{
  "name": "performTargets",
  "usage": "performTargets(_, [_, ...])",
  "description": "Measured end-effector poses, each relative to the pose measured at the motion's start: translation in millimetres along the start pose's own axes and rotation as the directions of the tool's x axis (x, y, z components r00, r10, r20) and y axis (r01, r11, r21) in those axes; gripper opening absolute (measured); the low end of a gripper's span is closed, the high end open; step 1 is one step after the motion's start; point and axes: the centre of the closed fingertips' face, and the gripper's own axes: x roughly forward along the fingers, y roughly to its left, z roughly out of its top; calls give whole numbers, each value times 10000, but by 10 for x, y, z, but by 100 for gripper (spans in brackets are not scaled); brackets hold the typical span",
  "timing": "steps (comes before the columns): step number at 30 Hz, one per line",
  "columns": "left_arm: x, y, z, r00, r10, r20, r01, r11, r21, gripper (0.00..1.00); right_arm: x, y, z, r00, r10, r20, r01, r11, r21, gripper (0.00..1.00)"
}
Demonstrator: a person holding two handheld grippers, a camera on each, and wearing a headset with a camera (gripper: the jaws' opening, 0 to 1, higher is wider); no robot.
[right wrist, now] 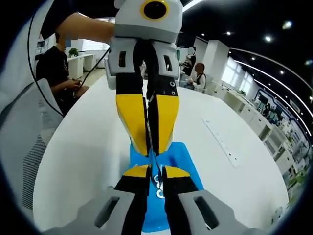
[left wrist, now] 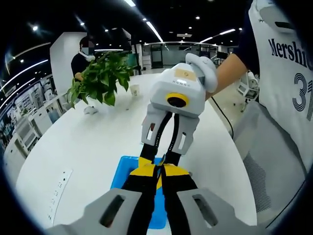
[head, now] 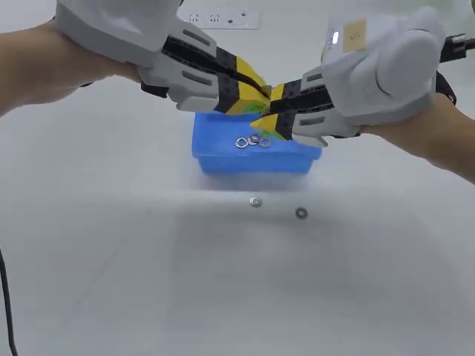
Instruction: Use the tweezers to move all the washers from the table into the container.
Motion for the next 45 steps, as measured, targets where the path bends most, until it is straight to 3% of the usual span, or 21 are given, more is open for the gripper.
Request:
performTargets(10, [-83,-187,112,9999,-16,-139,21,9994,337,7,-125,168,141,9999,-35,114,36,9999,-146,11])
performTargets(17, [-85,-336,122,9999,16,-144,-10,9992,396,7,-177,313,155,10000,37,36,-36,9997,-253,11])
performTargets(32, [-34,-653,-29,9998,-68,-179,65,9998,-178,7,-123,660,57,9984,557,-84,-558,9984,-83,11])
performTargets(45, [-11,-759,-141,10000,28,83,-21,9965,-840,7,-78,804,-47,9969,774,-141,-767,9960,458,12])
